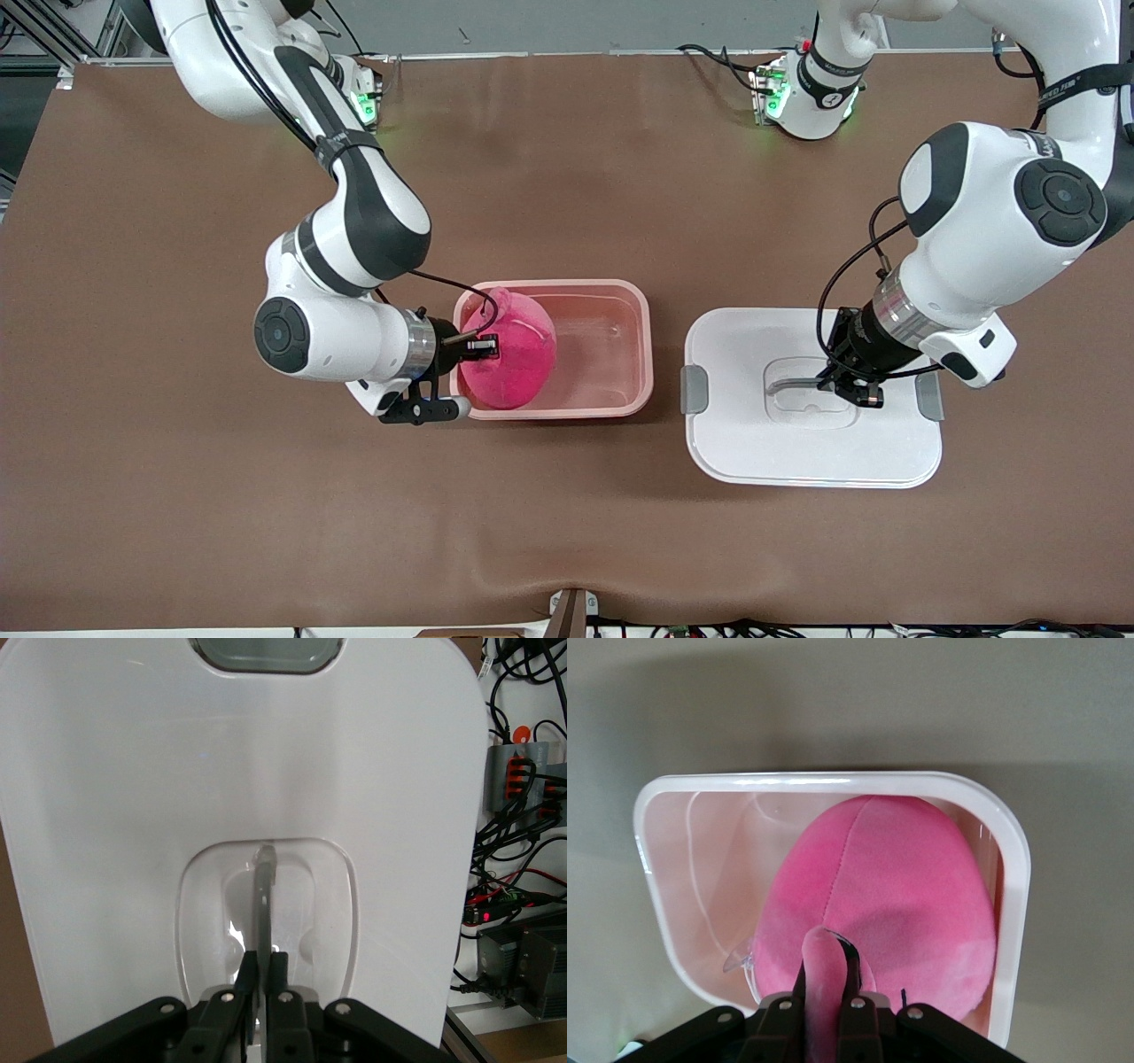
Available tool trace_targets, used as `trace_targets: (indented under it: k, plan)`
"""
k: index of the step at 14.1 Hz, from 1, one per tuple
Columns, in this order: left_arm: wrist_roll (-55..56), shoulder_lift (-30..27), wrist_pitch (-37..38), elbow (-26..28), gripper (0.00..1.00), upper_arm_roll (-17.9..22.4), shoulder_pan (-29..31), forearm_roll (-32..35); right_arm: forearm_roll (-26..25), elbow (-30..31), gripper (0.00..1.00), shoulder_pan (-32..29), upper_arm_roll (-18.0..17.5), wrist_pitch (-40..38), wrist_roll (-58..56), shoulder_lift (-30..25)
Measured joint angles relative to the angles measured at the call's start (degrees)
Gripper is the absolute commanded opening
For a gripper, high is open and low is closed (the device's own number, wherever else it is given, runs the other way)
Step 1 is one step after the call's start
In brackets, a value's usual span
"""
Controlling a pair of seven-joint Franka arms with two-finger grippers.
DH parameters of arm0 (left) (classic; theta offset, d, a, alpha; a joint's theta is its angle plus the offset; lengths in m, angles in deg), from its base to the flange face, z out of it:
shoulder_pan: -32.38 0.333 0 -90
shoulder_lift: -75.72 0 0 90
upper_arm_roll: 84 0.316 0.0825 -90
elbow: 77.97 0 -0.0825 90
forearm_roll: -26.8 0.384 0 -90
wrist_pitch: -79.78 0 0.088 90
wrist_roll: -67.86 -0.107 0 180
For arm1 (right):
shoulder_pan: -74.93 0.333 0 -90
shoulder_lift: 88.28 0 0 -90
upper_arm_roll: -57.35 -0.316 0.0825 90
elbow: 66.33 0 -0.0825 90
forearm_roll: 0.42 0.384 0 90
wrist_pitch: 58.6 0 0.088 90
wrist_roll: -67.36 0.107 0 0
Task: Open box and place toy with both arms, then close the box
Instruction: 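Lower the pink toy into the pink box and open the right gripper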
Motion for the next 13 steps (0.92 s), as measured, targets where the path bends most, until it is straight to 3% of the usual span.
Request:
trace_targets:
  k: [7,13]
  plan:
    - [-0.3,0.0,-0.2,0.1,0.0,0.0,0.0,0.0,-4.0,4.2,0.0,0.8,0.0,6.4,-1.1,2.1]
    - [-0.3,0.0,-0.3,0.1,0.0,0.0,0.0,0.0,-6.6,5.1,0.0,6.7,-0.1,13.0,2.7,3.4]
